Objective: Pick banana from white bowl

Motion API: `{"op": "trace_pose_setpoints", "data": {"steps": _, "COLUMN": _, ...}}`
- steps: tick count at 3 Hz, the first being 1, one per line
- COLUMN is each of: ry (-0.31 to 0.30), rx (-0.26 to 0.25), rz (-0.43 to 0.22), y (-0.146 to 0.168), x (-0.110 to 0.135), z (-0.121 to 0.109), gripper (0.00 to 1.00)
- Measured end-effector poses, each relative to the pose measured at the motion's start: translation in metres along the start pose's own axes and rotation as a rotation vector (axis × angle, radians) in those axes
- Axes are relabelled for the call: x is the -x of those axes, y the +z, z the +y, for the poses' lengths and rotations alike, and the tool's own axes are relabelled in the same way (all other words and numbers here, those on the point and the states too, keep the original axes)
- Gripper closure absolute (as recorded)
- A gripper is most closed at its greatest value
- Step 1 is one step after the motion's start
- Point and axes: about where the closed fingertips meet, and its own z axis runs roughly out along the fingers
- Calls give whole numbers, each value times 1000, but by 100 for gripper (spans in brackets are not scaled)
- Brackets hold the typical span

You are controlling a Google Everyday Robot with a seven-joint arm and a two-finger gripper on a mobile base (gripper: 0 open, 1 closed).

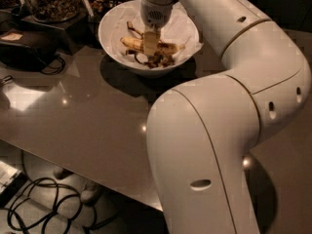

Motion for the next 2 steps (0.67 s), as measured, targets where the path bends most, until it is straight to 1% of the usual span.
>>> {"op": "trace_pose_setpoints", "data": {"steps": 1, "ry": -2, "rx": -12, "rz": -6, "y": 2, "x": 2, "z": -2, "gripper": 100}}
{"op": "trace_pose_setpoints", "data": {"steps": 2, "ry": 14, "rx": -38, "rz": -6, "y": -13, "x": 0, "z": 7, "gripper": 100}}
